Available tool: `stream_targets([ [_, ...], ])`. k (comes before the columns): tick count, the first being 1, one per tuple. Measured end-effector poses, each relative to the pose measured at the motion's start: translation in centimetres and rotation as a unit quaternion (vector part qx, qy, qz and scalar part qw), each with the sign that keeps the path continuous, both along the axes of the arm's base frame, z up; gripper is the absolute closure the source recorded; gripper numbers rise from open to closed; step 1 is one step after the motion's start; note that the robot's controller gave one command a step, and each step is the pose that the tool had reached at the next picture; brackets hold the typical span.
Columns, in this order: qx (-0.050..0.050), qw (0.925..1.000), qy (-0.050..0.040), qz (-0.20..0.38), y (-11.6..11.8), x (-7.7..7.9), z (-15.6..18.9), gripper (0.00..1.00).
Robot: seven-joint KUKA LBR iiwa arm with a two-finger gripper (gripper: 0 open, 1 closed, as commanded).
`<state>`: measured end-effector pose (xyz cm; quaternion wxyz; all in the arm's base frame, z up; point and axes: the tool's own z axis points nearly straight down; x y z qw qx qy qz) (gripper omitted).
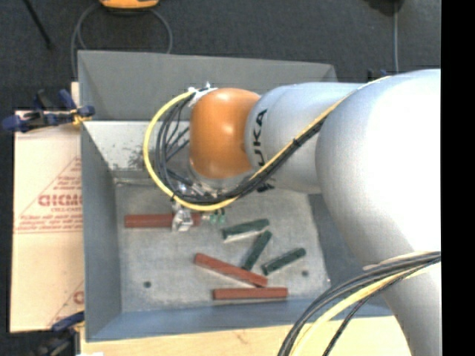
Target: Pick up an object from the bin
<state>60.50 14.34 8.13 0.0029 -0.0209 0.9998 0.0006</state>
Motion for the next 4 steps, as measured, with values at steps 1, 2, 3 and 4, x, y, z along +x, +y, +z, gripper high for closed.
stream_targets([
  [1,0.000,1.0000,0.0000,0.000,0.0,0.0,0.0,1.00],
  [2,0.000,1.0000,0.0006,0.000,0.0,-0.1,0.3,1.00],
  [3,0.000,1.0000,0.0028,-0.001,-0.1,-0.2,1.6,1.00],
  [4,0.000,1.0000,0.0020,-0.001,0.0,-0.1,2.9,1.00],
])
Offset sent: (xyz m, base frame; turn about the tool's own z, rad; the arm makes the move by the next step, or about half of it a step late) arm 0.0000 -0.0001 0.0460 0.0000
